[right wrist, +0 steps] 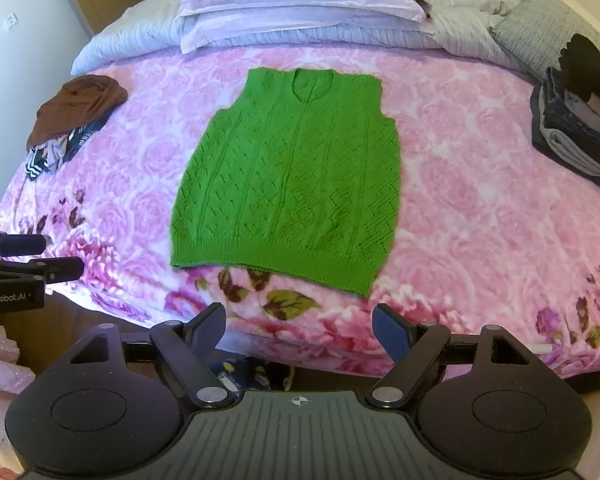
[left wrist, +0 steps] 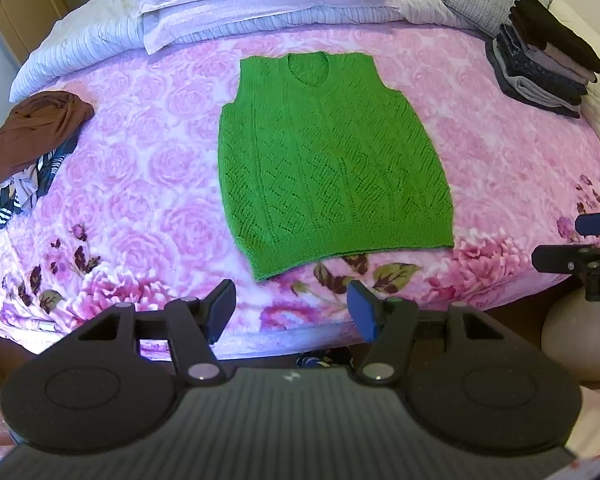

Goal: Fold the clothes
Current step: 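Open both grippers and pull back from the flattened vest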

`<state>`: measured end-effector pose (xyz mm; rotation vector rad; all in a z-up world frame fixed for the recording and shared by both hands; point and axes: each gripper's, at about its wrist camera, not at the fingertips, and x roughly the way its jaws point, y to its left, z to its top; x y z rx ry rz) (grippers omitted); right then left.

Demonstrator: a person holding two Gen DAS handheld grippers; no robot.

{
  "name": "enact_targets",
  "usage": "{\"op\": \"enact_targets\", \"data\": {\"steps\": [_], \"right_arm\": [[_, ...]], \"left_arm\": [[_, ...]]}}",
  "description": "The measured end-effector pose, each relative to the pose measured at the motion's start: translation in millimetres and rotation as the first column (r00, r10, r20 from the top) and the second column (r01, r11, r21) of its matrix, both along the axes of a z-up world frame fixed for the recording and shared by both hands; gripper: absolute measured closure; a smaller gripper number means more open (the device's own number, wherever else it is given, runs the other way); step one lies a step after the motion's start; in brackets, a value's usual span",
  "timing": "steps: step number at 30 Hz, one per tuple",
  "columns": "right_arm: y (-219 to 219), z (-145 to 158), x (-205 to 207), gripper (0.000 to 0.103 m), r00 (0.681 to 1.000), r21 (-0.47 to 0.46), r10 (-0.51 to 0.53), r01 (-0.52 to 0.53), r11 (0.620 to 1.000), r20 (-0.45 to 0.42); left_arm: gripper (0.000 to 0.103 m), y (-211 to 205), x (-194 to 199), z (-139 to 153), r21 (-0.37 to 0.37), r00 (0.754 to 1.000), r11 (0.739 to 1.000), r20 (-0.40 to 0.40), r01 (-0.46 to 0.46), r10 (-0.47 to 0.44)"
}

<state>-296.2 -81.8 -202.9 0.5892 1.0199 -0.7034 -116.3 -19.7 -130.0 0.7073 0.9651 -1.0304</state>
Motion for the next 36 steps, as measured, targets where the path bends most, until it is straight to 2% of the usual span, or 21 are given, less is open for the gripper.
{"op": "enact_targets", "data": {"steps": [10, 17, 20, 29, 36], "right_arm": [[-12.9, -5.0, 11.8, 0.026, 1.0, 0.016, -0.006, 0.006, 1.0, -0.002], [-36.5, -16.7, 26.5, 0.026, 1.0, 0.051, -0.016, 0.016, 0.999, -0.014], [-53.5, -23.7, 33.2, 0.026, 1.0, 0.072, -0.022, 0.023, 0.997, -0.016], [-138.8, -52.8, 58.2, 0.026, 0.999, 0.107, -0.044, 0.041, 0.993, 0.023], [-227.0, -105.4, 85.6, 0.026, 1.0, 0.1, -0.017, 0.017, 0.995, -0.001]], "left_arm": [[0.045, -8.5, 18.4, -7.2, 0.024, 1.0, 0.999, -0.009, -0.029, 0.029], [0.045, -32.2, 38.0, -17.8, 0.06, 0.999, 0.998, -0.009, -0.036, 0.036], [0.038, -47.6, 50.9, -22.6, 0.059, 0.999, 0.997, -0.017, -0.039, 0.04], [0.037, -131.3, 107.3, -59.8, 0.072, 1.0, 0.997, -0.026, 0.008, -0.006], [0.037, -216.0, 176.2, -116.0, 0.103, 0.998, 0.993, -0.014, 0.062, -0.06]]}}
